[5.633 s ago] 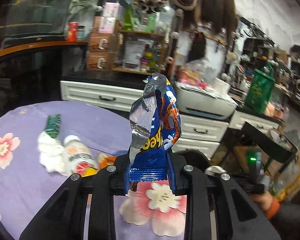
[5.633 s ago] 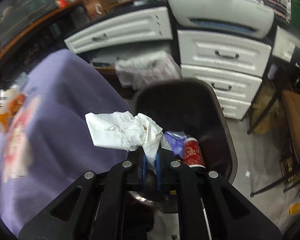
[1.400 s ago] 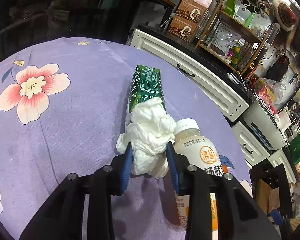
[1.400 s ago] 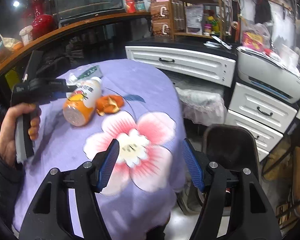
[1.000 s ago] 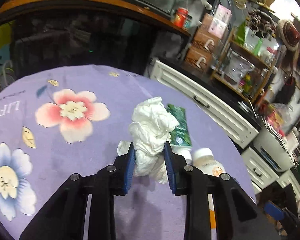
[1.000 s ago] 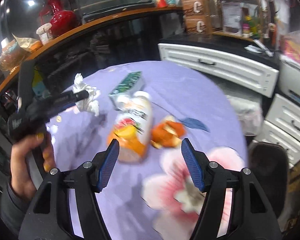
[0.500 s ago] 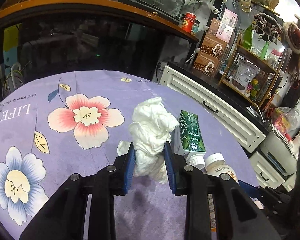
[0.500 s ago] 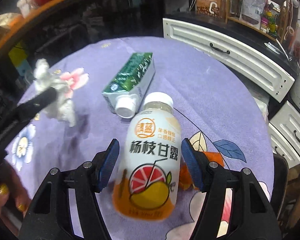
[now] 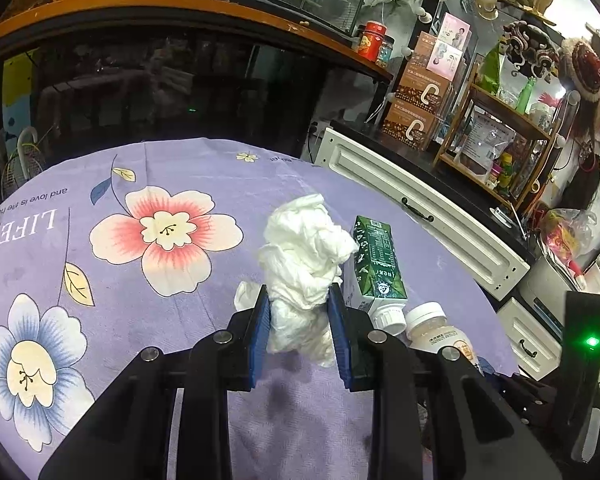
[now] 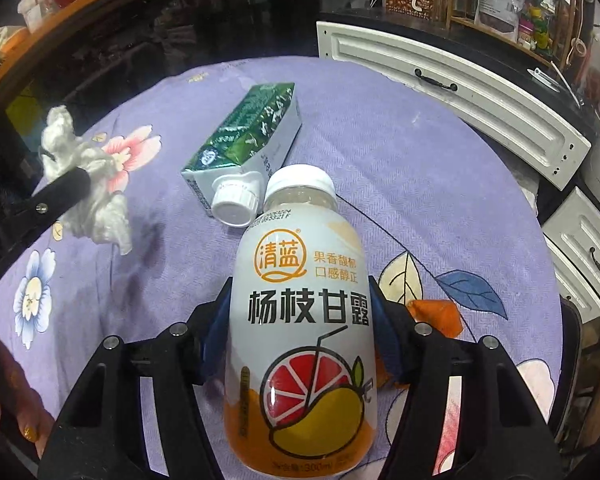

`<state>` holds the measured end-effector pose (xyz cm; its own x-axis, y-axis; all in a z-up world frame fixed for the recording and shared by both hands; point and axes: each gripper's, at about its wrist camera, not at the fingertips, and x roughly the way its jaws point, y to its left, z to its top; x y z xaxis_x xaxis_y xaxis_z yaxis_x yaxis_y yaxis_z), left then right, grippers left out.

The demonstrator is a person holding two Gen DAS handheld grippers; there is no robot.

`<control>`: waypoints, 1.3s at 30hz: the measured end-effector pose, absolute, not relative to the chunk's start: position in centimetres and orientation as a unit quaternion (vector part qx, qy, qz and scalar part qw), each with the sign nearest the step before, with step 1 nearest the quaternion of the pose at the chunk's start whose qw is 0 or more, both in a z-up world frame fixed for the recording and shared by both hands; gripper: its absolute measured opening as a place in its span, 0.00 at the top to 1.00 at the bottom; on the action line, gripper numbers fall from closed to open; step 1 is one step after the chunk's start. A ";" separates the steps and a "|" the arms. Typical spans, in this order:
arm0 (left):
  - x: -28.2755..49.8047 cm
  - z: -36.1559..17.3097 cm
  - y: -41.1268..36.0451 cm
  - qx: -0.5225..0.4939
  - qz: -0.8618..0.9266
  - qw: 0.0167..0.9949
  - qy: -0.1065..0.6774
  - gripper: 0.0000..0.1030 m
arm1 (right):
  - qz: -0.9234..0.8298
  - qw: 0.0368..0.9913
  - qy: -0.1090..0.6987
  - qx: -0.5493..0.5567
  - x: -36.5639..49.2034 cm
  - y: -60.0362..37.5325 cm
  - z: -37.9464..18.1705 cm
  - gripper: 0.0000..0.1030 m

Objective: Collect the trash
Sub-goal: 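Grasp the white tissue with the left tool while the right tool grasps the juice bottle, then carry the tissue and juice bottle to the bin and release the bottle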

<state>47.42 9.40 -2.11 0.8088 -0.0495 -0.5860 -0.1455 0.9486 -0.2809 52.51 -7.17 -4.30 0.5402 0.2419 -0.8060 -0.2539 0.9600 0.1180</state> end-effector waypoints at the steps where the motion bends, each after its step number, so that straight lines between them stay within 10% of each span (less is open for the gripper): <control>1: 47.4 -2.1 9.4 -0.159 0.026 0.938 0.307 0.73 | 0.144 0.880 0.453 -0.002 52.2 -7.4 -4.0 0.40; 23: 45.9 -1.4 1.9 -0.115 -0.097 0.938 0.312 0.73 | 0.126 0.930 0.334 0.092 39.1 -22.8 0.4 0.40; 39: 41.9 -0.4 -11.0 -0.049 -0.278 0.907 0.312 0.73 | -0.056 0.912 0.375 0.158 36.9 -42.4 -11.3 0.40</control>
